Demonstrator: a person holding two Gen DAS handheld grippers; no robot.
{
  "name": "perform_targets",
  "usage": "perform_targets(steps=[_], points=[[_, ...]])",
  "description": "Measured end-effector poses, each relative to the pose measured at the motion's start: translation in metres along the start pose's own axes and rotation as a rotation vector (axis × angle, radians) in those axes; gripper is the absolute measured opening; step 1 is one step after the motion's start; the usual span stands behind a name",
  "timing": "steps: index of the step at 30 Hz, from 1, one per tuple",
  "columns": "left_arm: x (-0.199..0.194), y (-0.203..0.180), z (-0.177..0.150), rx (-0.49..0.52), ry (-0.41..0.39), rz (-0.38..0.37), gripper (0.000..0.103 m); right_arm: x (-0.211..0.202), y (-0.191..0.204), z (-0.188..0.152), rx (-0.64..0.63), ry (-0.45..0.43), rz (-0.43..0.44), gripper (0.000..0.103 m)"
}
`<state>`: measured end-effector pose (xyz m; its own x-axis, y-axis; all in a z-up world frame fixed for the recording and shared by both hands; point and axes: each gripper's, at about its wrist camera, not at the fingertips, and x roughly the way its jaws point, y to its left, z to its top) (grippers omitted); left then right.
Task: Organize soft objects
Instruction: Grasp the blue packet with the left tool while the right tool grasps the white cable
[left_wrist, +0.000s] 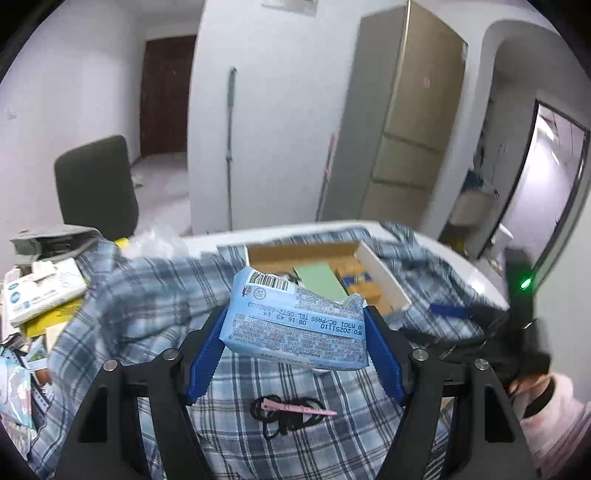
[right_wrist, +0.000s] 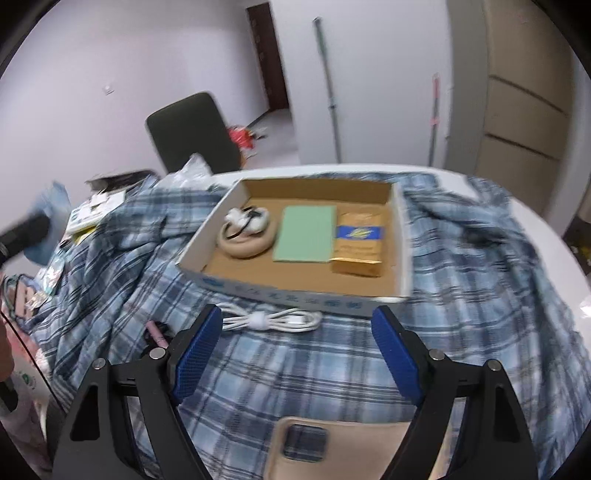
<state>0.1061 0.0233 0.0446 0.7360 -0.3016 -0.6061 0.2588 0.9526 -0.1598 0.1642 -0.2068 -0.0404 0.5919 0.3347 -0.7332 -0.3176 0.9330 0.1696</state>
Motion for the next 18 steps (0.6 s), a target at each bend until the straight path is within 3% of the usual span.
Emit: perform_targets(steps=[3, 5, 11, 16, 18], points=[[-0.016, 0.001, 0.003, -0.006, -0.052, 0.025, 0.074, 0.018, 0.021, -0.002, -0.086, 0.036, 0.047, 0.082], [-0.018, 0.0, 0.004, 0.005, -0.064, 0.041, 0.074, 0.032, 0.037, -0.007, -0.166, 0.064, 0.033, 0.079], [-0.013, -0.001, -0.002, 0.016, -0.046, 0.026, 0.074, 0.068, 0.068, -0.024, -0.329, 0.144, 0.011, 0.07], [-0.009, -0.003, -0.004, 0.03, -0.036, 0.01, 0.074, 0.089, 0.071, -0.021, -0.354, 0.186, 0.026, 0.056], [-0.008, -0.002, -0.005, 0.035, -0.033, 0.01, 0.074, 0.092, 0.071, -0.016, -0.347, 0.18, 0.036, 0.056]])
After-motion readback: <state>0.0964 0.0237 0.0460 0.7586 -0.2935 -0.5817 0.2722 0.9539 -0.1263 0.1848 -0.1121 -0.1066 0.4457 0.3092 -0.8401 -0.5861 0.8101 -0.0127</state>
